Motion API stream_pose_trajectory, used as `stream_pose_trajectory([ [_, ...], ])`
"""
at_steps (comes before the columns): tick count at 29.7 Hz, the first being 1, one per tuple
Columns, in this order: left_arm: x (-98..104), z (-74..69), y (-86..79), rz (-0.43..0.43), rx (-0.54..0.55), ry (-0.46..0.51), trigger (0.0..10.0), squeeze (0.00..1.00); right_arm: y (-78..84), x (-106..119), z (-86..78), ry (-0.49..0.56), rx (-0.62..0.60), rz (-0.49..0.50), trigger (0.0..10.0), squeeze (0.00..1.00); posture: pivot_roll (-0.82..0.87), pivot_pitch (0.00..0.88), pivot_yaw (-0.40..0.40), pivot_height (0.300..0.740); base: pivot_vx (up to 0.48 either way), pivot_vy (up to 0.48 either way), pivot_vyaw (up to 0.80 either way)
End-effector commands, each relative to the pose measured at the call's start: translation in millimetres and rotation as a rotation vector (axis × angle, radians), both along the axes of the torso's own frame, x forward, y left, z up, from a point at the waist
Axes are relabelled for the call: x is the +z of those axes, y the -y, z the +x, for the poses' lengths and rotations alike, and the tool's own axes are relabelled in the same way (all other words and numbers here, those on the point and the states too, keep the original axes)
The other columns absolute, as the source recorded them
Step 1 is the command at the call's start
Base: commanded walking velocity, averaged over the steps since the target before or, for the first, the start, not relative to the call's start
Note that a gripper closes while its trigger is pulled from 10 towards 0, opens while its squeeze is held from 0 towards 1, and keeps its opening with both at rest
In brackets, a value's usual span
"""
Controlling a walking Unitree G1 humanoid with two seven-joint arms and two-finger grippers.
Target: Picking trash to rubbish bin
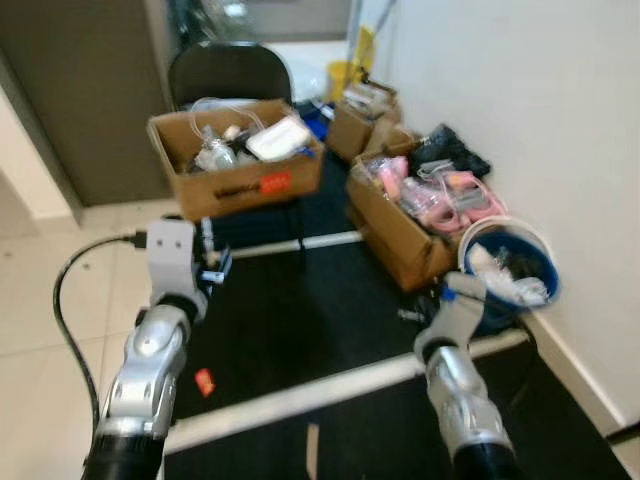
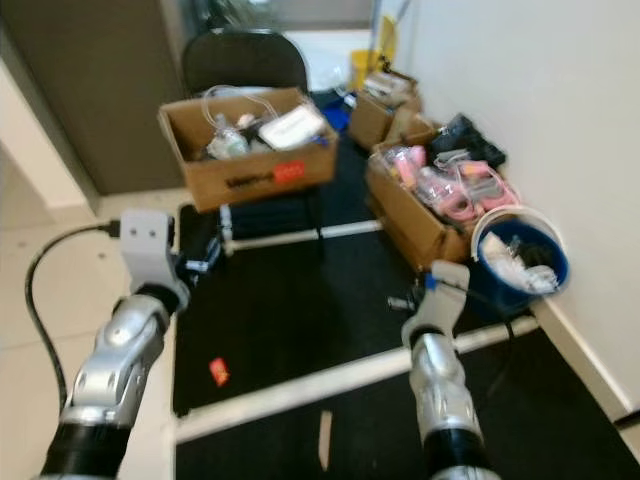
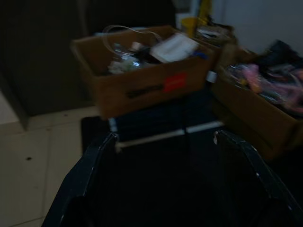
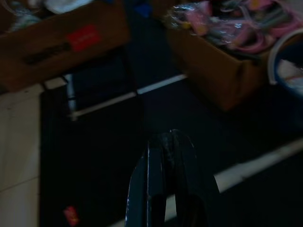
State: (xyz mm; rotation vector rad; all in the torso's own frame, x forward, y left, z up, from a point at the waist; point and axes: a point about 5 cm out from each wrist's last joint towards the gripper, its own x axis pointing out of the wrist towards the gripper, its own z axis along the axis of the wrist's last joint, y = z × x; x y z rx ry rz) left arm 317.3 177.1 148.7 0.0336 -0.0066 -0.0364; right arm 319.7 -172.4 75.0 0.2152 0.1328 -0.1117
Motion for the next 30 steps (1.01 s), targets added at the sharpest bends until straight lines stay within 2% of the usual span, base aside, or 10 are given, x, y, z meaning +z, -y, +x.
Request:
stream_pose_trajectory([
  [1,-6.3,-1.0,-2.3,0.01,0.002,-0.03,10.0,0.0,-4.5,-4.9,-2.5,-0.015,0.007,0.005,10.0,0.0,0.01,0.11,-0.011,0.74,0.349,0.0,0.0],
  [15,-4.6,0.8,1.6,0.026,-0.037,-0.027,10.0,0.0,-4.2,-7.8,-4.1,-0.018,-0.004,0.009,10.0,0.0,0.01,0.1,0.0,0.74,0.348,0.0,0.0],
  [20,-3.3,1.8,2.5,0.03,-0.048,-0.024,10.0,0.0,-5.2,-7.6,-4.4,-0.014,-0.004,0.018,10.0,0.0,0.01,0.101,0.004,0.74,0.349,0.0,-0.8],
  [30,-3.9,1.2,3.8,0.031,-0.054,-0.027,10.0,0.0,-4.8,-7.2,-3.9,-0.012,-0.008,0.015,10.0,0.0,0.01,0.099,0.001,0.74,0.347,0.0,0.0],
])
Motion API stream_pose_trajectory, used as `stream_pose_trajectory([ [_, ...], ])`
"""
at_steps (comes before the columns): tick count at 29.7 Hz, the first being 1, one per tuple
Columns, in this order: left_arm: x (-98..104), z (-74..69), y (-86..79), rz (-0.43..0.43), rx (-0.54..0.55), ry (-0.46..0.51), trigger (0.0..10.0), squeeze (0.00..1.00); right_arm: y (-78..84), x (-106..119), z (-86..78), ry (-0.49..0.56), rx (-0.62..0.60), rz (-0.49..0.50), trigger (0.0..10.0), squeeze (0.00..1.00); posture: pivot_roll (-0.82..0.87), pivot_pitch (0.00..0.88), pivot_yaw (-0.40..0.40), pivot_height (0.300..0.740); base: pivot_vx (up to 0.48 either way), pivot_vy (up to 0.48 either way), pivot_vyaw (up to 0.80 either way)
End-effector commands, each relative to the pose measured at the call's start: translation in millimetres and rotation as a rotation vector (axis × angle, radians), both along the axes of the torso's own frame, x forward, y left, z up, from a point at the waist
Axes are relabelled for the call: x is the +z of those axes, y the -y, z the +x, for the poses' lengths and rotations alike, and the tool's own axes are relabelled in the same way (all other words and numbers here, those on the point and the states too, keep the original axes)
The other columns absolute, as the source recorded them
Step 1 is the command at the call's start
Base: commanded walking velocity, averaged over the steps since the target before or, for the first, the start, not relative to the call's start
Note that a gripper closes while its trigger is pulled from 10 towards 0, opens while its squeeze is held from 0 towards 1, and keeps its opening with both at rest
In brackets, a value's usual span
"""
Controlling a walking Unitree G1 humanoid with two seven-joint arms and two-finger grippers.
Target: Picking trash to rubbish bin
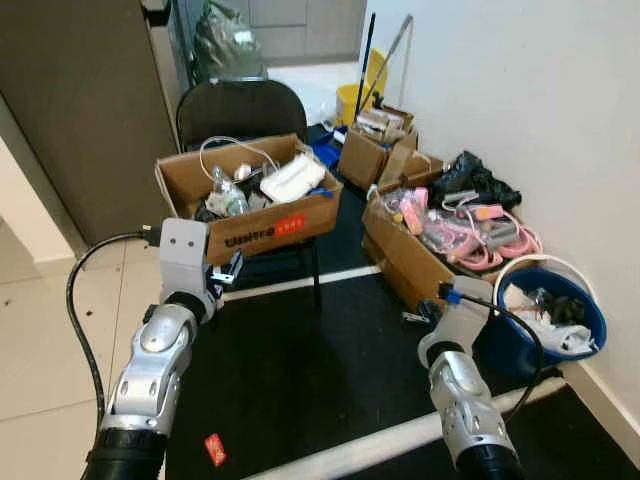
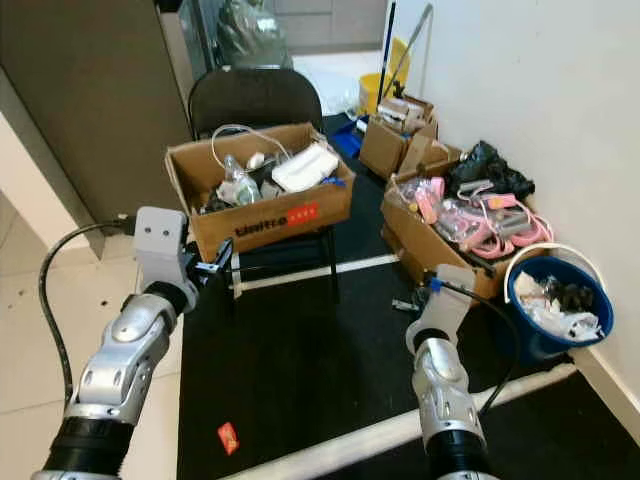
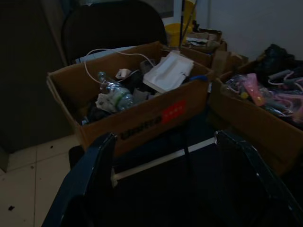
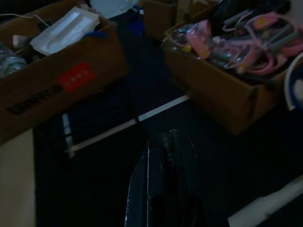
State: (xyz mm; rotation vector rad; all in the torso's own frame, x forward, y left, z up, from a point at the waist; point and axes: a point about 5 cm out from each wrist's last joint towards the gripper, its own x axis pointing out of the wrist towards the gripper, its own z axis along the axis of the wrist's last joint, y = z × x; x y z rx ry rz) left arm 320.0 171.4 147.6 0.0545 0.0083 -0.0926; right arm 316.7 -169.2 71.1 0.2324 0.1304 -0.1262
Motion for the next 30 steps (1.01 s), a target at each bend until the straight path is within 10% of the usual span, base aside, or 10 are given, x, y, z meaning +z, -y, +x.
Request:
stream_pose_trajectory([
  [1,-2.9,-1.5,-1.9,0.01,0.003,-0.011,10.0,0.0,-1.8,-2.9,-0.7,-0.013,0.009,0.0,10.0,0.0,0.01,0.099,0.001,0.74,0.349,0.0,0.0],
  [30,-4.2,-3.0,-5.0,0.009,0.018,-0.019,10.0,0.0,-8.6,9.1,12.7,0.022,0.04,-0.009,10.0,0.0,0.01,0.114,-0.008,0.74,0.348,0.0,0.0],
])
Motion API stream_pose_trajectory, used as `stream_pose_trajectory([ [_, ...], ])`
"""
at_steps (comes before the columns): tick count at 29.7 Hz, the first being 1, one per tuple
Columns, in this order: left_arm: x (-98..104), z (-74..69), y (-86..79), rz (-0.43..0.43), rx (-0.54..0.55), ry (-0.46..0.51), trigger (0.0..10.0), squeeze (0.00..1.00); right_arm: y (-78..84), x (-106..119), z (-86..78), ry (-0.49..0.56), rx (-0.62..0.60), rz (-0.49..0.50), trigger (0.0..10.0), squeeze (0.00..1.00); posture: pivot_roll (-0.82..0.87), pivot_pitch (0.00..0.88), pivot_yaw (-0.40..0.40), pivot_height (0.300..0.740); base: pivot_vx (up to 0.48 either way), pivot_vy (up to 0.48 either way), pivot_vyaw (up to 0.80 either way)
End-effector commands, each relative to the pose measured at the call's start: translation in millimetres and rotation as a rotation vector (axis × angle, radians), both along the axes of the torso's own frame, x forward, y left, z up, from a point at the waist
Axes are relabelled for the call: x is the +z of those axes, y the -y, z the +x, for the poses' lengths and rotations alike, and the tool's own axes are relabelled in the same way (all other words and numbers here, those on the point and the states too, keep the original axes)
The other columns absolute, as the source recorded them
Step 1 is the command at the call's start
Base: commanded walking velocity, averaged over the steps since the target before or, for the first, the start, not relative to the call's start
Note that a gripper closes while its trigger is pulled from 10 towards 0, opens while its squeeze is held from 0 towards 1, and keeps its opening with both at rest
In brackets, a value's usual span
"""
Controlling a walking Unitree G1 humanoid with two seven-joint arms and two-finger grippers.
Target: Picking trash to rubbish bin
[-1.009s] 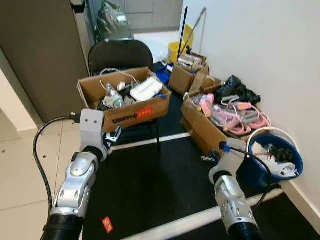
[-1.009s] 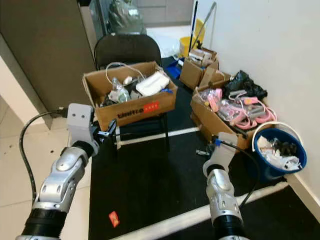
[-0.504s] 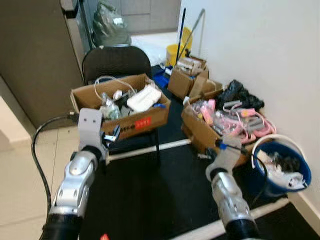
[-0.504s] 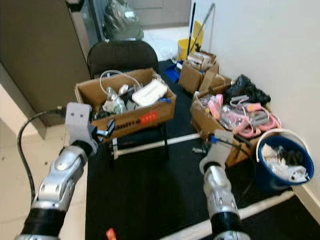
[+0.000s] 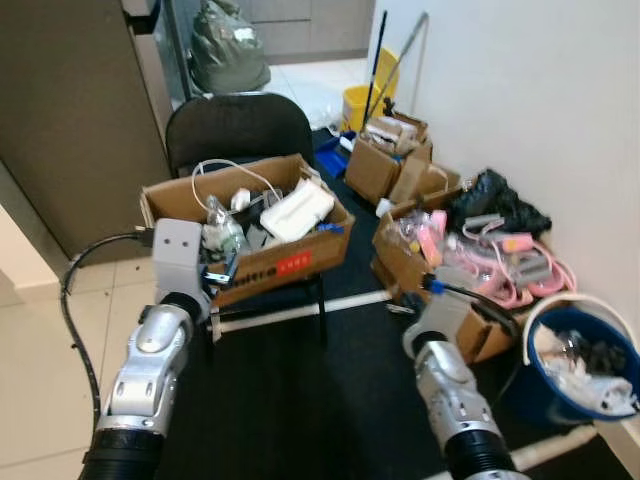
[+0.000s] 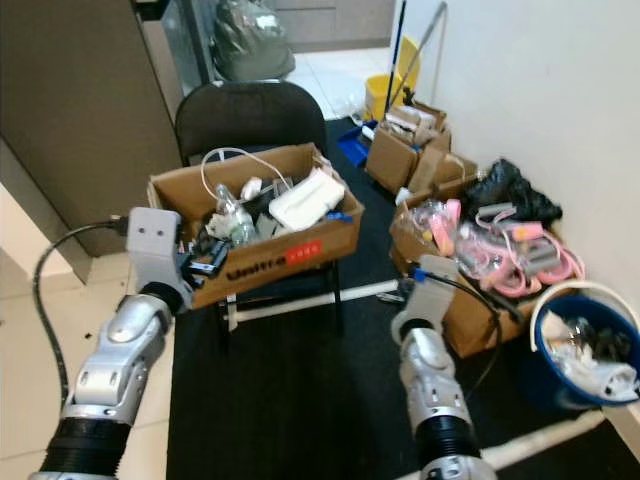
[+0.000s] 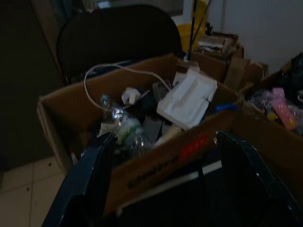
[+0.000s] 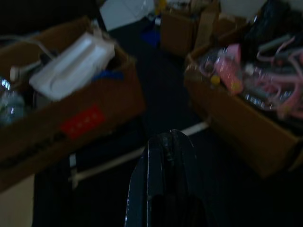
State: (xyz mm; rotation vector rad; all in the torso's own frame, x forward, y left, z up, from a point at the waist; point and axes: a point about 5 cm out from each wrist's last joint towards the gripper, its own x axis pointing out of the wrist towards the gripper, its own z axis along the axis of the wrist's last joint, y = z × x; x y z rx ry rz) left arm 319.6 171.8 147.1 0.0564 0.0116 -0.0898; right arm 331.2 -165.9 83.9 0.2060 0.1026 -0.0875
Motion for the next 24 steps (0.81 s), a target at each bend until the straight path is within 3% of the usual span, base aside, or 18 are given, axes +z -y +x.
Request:
stream_pose_trajectory([
  [1,-3.8,-2.8,-4.6,0.008,0.015,-0.016,10.0,0.0,-6.2,-3.0,-1.5,-0.006,0.006,0.018,10.0,0.0,0.01,0.115,-0.008,0.74,0.345,0.0,0.0],
  [20,-2.5,-1.6,-4.1,0.01,0.015,-0.015,10.0,0.0,-22.1,9.8,9.5,0.028,0.097,-0.053,10.0,0.0,0.02,0.114,-0.005,0.74,0.343,0.0,0.0],
  [24,-2.6,-2.2,-5.9,0.017,0.018,-0.018,10.0,0.0,-25.7,11.3,11.5,0.034,0.111,-0.06,10.0,0.0,0.03,0.116,-0.008,0.74,0.334,0.0,0.71],
])
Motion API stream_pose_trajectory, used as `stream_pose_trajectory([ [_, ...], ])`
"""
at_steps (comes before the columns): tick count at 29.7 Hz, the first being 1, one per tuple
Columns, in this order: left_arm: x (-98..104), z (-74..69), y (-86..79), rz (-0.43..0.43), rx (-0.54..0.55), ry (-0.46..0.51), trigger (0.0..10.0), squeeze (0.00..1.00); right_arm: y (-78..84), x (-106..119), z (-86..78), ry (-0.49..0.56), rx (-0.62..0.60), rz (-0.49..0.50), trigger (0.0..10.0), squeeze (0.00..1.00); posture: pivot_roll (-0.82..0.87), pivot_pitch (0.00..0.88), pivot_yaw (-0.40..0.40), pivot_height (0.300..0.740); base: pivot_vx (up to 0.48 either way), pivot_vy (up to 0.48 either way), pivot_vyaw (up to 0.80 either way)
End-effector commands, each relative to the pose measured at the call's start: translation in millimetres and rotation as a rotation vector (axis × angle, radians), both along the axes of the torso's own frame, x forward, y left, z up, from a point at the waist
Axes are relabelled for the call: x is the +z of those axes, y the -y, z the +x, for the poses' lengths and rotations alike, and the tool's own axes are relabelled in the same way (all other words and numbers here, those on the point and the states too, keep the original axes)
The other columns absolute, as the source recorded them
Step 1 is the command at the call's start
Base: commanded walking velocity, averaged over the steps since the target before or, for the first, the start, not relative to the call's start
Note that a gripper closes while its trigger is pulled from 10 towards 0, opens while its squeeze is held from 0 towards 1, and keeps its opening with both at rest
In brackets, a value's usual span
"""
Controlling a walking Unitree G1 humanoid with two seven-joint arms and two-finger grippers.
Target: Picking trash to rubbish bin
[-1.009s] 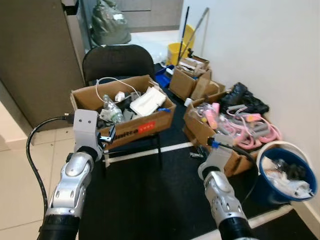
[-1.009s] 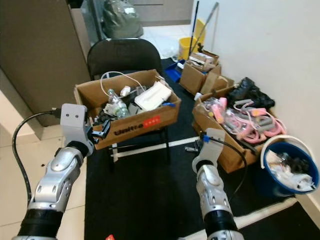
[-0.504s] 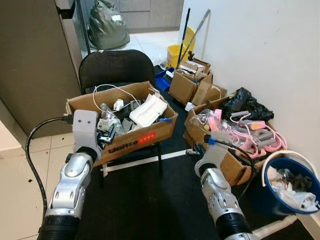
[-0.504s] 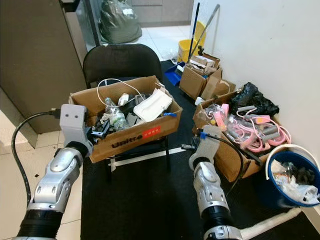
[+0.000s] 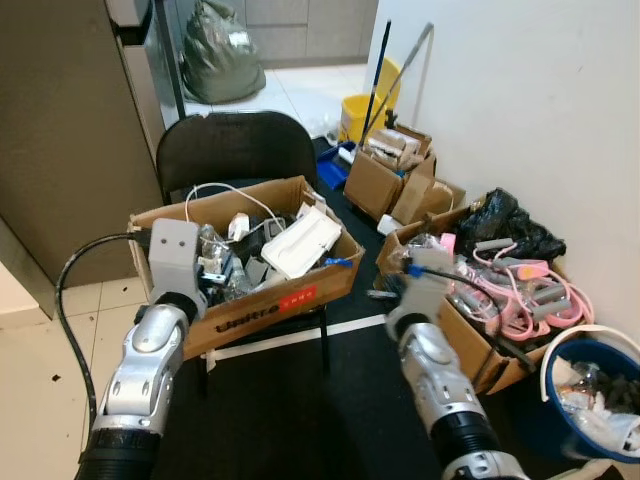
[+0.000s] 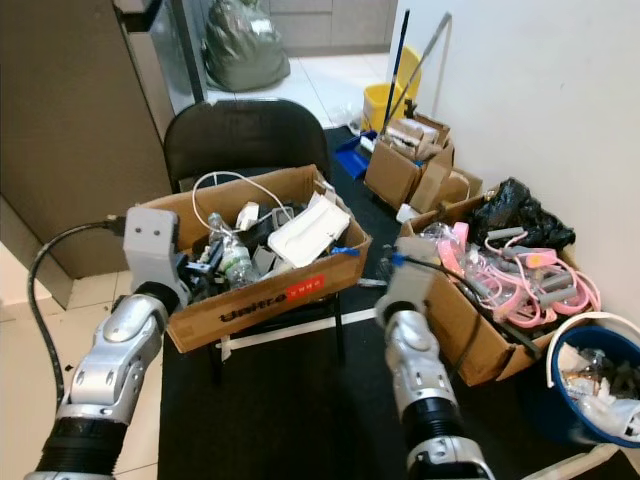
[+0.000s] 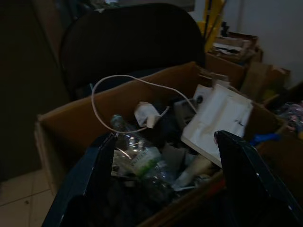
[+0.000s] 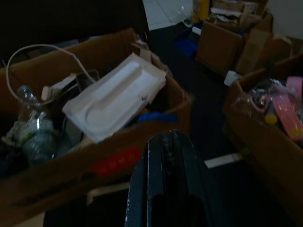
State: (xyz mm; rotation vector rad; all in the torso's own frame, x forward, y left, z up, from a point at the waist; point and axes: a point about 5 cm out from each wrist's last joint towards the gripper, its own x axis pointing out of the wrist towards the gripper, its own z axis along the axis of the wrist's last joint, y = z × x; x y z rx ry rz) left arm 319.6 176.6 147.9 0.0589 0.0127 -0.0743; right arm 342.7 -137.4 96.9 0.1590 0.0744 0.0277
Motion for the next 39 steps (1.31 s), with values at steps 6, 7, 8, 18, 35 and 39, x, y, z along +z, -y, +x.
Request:
stream_pose_trajectory([
  [6,-0.9,-0.3,-3.1,0.014,0.009,-0.012,10.0,0.0,2.0,1.0,1.8,0.012,-0.003,0.023,10.0,0.0,0.03,0.117,-0.009,0.74,0.338,0.0,0.13],
  [7,-0.6,-0.1,-3.2,0.015,0.01,-0.011,10.0,0.0,2.3,1.4,2.3,0.012,-0.003,0.023,10.0,0.0,0.03,0.117,-0.009,0.74,0.334,0.0,0.0],
  [8,-0.6,-0.1,-3.2,0.015,0.01,-0.011,10.0,0.0,2.3,1.4,2.3,0.012,-0.003,0.023,10.0,0.0,0.03,0.117,-0.009,0.74,0.334,0.0,0.0],
  [18,-0.4,-0.5,-2.6,0.014,0.01,-0.01,10.0,0.0,-0.1,3.6,4.5,0.018,0.022,0.025,10.0,0.0,0.04,0.124,-0.011,0.74,0.333,0.0,0.0],
  [35,-1.0,-2.1,-1.3,0.01,0.009,-0.012,10.0,0.0,-16.4,2.5,5.0,0.004,0.127,0.024,10.0,0.0,0.03,0.129,-0.018,0.74,0.328,0.0,0.0],
  [39,-1.7,-2.7,-0.9,0.01,0.009,-0.014,10.0,0.0,-19.4,-1.7,3.8,-0.015,0.149,0.01,10.0,0.0,0.03,0.13,-0.019,0.74,0.317,0.0,0.0],
])
